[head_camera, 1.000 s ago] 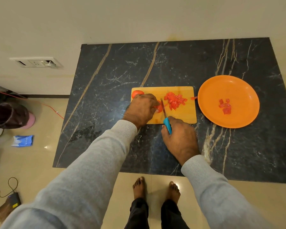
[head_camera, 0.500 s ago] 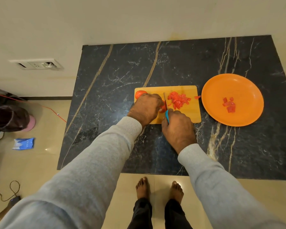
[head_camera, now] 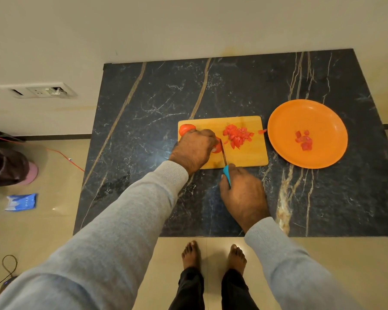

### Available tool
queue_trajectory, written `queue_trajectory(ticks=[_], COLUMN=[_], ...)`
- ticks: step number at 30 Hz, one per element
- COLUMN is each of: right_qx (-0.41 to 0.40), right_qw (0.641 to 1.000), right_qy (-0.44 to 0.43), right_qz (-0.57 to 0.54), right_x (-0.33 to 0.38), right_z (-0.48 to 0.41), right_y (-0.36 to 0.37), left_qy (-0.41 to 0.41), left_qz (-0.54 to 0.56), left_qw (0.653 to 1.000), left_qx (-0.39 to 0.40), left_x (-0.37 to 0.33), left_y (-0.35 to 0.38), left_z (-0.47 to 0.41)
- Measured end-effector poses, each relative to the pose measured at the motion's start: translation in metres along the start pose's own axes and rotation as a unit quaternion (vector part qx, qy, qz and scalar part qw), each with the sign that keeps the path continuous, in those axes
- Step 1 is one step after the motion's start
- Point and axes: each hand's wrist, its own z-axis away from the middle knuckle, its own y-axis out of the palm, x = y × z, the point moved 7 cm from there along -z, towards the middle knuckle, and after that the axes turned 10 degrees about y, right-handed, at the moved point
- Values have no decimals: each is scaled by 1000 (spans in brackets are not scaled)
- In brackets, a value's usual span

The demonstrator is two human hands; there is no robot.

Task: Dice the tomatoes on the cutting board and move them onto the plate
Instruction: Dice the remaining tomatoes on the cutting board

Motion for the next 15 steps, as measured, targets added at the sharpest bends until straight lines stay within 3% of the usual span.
queue_trajectory(ticks=[15], right_qx=[-2], right_qw=[999], right_qy=[-3], right_qz=[49], right_x=[33], right_z=[-45], right_y=[-6], left_qy=[12], left_qz=[0], left_qw=[1000], left_qx=[5], left_x=[2], left_y=[0], left_z=[-4])
